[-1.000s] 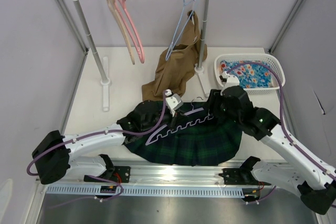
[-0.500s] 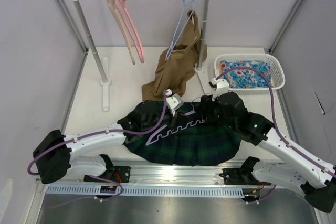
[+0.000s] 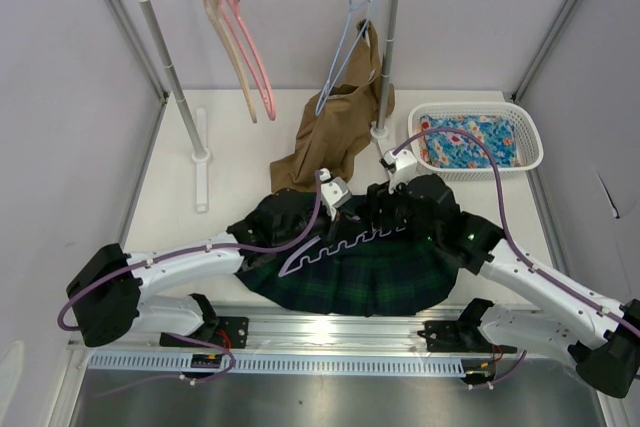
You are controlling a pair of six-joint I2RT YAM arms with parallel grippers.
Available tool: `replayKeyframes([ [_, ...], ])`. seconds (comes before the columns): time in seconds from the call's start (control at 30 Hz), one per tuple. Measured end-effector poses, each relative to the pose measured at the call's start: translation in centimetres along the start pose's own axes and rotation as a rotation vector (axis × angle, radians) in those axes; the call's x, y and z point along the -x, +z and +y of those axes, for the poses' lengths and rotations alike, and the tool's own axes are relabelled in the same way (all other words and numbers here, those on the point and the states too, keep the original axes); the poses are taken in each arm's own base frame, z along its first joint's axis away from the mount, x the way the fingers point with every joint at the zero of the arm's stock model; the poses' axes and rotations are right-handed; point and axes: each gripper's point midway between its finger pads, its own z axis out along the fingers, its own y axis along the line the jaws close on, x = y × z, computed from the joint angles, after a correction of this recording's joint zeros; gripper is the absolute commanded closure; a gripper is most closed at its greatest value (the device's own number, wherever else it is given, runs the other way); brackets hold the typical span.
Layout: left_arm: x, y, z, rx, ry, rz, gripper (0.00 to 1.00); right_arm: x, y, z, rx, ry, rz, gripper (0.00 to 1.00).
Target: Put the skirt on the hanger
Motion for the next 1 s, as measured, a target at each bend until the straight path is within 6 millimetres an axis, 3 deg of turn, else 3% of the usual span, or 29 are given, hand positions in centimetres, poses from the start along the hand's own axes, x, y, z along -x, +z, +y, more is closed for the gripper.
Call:
replayKeyframes([
  [0.13, 0.0, 0.2, 0.0, 0.000, -0.002, 0.002, 1.00, -0.9, 0.2, 0.5, 0.012, -0.002, 0.013, 0.42],
  [0.37, 0.1, 0.3, 0.1, 0.000, -0.003, 0.001, 1.00, -2.0, 1.0, -0.5, -0.043, 0.033, 0.028, 0.44],
  [0.6, 0.2, 0.4, 0.1, 0.000, -0.005, -0.001, 1.00, -1.9, 1.4, -1.2, -0.089, 0.062, 0.002, 0.54],
  [0.67, 0.2, 0.4, 0.0, 0.000, -0.010, -0.003, 1.00, -1.9, 1.5, -1.3, -0.101, 0.064, -0.002, 0.60],
  [0.7, 0.3, 0.4, 0.0, 0.000, -0.010, -0.004, 1.00, -1.9, 1.5, -1.4, -0.107, 0.064, -0.004, 0.70],
  [0.9, 0.3, 0.6, 0.0, 0.001, -0.019, -0.002, 1.00, -1.9, 1.5, -1.5, -0.128, 0.060, -0.013, 1.00],
  [1.0, 0.2, 0.6, 0.0, 0.002, -0.021, 0.008, 0.97, -2.0, 1.5, -1.6, -0.138, 0.043, -0.009, 1.00],
])
